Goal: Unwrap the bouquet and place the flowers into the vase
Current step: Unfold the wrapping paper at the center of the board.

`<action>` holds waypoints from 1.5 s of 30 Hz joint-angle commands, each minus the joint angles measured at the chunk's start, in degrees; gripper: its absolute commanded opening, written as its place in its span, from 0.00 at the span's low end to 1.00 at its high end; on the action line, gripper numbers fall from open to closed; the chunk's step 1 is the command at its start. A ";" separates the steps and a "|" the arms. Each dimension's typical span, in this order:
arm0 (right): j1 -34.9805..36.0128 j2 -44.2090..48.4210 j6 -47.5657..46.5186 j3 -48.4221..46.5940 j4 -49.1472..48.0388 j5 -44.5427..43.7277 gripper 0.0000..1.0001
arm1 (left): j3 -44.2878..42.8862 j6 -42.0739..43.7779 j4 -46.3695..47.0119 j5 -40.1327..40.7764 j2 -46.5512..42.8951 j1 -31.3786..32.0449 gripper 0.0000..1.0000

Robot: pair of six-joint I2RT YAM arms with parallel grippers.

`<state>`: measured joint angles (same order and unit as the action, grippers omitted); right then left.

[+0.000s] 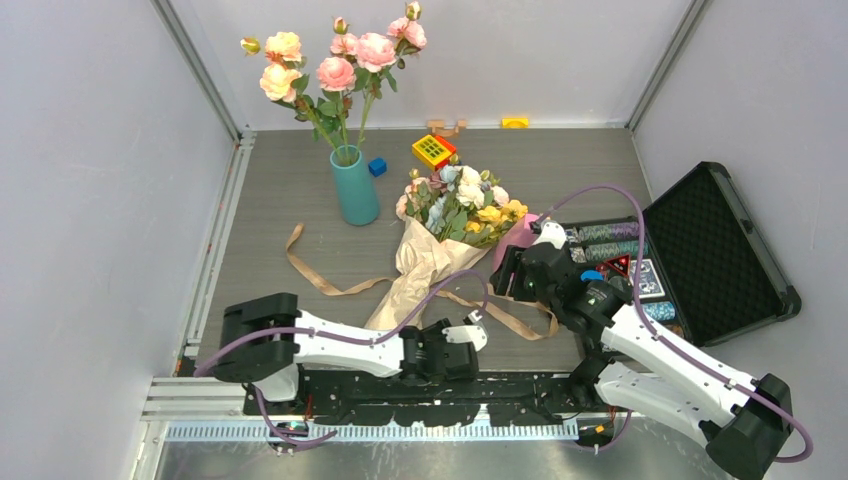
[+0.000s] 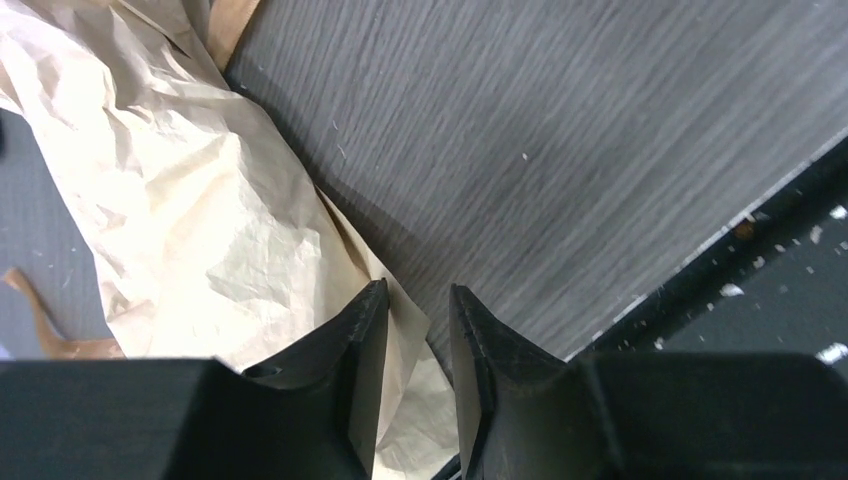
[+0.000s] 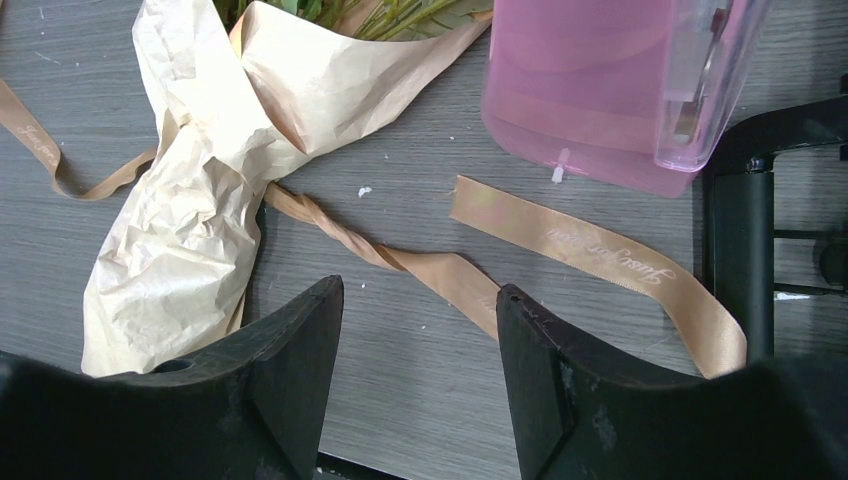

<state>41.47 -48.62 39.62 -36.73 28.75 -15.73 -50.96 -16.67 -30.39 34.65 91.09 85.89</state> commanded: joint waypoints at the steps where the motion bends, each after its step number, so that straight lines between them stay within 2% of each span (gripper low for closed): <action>1: -0.33 0.96 0.56 -0.27 -1.42 0.13 0.63 | -4.40 -4.56 -5.33 6.94 3.69 0.66 0.30; 7: -0.51 1.20 0.46 -0.06 -1.35 0.15 0.63 | -6.58 -7.51 -9.13 10.18 5.54 1.08 0.32; 10: -0.61 1.24 0.46 -0.05 -1.37 0.18 0.63 | -6.70 -8.93 -9.99 10.09 5.65 1.06 0.35; 14: -0.74 1.25 0.40 -0.08 -1.34 0.22 0.63 | -7.06 -9.89 -10.91 9.64 6.34 1.05 0.35; 16: -0.71 1.37 0.38 -0.09 -1.33 0.20 0.63 | -7.46 -10.13 -11.52 9.72 6.52 1.10 0.31; 20: -0.76 1.69 0.37 -0.07 -1.40 0.13 0.62 | -8.21 -10.62 -11.61 9.73 5.61 1.12 0.07; 22: -0.78 1.83 0.42 -0.08 -1.36 0.02 0.62 | -8.69 -10.90 -11.46 9.94 4.58 1.12 0.00; 31: -0.87 1.96 0.24 -0.63 -1.37 -0.44 0.61 | -12.09 -12.38 -10.90 10.03 -1.04 -0.11 0.00; 45: -0.87 0.46 -0.42 -2.15 -0.87 0.73 0.59 | -8.48 -18.21 -1.86 3.03 -12.05 -12.06 0.00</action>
<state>40.75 -47.94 39.53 -36.73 28.80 -15.31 -60.80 -30.70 -37.32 38.50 83.35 76.12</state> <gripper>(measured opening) 0.595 0.009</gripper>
